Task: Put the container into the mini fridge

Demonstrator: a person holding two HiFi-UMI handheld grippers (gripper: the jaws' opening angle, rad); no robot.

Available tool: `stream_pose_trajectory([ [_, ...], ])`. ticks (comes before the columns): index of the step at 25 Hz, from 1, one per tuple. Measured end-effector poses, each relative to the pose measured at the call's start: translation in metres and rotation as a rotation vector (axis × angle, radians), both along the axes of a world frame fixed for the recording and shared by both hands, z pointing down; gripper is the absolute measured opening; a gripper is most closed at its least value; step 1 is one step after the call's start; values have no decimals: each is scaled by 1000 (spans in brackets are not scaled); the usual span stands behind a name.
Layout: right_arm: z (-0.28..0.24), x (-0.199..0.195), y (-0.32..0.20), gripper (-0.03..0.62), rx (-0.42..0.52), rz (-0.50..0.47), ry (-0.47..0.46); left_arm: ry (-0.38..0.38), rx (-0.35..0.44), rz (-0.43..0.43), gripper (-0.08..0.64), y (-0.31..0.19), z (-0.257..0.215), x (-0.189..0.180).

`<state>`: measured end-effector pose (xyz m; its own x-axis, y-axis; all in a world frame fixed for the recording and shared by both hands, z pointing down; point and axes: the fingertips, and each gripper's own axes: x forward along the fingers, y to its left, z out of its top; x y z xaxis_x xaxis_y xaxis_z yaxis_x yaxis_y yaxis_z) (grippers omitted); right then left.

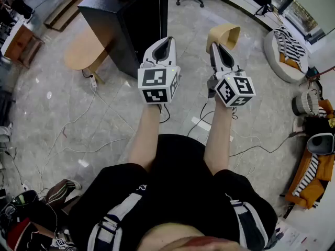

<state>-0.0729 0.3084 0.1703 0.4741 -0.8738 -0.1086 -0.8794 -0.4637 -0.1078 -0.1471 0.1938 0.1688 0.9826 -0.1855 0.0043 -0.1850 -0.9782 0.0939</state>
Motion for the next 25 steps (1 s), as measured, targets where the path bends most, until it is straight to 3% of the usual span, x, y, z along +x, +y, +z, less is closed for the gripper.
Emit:
stream_pose_trajectory([
  [9,8,29,15,18,34,-16,-38,-13,-14,1,5,17,11,25],
  [13,23,43,21,18,46,-27,-81,-7,-80,43,6,30,23,32],
  [20,45,73,7,18,39,-34,-118,-48,-100,4,6,6,52,51],
  [25,70,110,-44,18,-46,-48,-103,-75,-133,-42,6,-43,75,90],
])
